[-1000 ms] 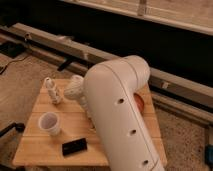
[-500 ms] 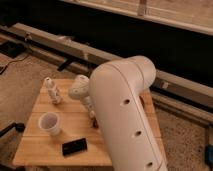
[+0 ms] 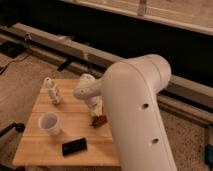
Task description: Wipe the white sponge on the table
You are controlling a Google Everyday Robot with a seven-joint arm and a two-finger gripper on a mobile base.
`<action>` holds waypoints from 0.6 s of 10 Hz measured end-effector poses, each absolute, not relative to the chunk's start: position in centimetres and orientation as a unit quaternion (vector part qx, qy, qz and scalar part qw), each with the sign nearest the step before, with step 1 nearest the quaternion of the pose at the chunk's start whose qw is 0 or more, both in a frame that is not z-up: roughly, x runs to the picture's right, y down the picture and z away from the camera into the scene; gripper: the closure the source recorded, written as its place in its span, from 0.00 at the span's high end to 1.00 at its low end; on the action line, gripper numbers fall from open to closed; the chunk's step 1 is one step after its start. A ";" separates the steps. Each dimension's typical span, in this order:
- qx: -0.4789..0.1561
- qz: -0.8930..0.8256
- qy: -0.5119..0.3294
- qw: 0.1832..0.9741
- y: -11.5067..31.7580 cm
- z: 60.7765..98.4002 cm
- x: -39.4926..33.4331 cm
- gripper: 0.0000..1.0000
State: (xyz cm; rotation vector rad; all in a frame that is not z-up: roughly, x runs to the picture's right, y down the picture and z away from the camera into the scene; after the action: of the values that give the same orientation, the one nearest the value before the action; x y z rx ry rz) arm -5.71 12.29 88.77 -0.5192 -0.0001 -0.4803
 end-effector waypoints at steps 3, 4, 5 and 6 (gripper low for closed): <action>-0.198 -0.251 -0.050 0.946 11.3 86.7 -8.7 0.74; -0.186 -0.257 -0.064 0.946 11.1 86.2 -9.7 0.79; -0.177 -0.264 -0.075 0.945 10.9 85.8 -10.4 0.80; -0.166 -0.272 -0.088 0.944 10.6 85.3 -11.3 0.80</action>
State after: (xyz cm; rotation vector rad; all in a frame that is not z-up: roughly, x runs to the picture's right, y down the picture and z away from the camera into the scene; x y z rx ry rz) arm -11.32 10.61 85.35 -0.3380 -0.1789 -0.5553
